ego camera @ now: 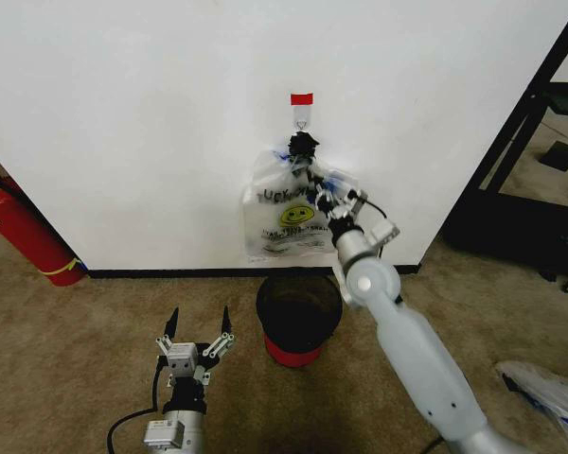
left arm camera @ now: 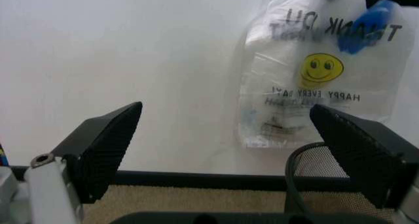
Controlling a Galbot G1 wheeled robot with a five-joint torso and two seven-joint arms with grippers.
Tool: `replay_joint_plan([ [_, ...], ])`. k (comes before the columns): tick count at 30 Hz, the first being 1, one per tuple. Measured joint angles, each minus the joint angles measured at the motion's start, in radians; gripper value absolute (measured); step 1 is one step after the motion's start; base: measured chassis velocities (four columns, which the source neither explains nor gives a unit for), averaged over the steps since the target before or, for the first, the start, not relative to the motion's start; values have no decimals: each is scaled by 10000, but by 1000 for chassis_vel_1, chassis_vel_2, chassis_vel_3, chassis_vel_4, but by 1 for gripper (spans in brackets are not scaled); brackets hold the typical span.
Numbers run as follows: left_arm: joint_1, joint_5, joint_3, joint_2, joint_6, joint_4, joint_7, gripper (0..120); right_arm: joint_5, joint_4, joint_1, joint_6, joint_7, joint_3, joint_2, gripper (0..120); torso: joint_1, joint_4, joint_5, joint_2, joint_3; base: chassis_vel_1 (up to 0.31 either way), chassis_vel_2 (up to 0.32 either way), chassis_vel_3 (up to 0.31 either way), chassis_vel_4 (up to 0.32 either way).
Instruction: Pick up the garbage bag from the wall and place it over the trash bin.
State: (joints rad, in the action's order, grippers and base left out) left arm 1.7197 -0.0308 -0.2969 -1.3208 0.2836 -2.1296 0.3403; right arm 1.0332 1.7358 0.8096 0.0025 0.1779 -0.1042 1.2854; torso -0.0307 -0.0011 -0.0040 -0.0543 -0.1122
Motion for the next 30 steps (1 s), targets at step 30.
replay_joint_plan([
  [30,-203,24,363,117,-17,132,4,100,-2916,2383,4170,670,-1275,-514,-893,0,0,1,0,-1,0,0,0,0,0],
])
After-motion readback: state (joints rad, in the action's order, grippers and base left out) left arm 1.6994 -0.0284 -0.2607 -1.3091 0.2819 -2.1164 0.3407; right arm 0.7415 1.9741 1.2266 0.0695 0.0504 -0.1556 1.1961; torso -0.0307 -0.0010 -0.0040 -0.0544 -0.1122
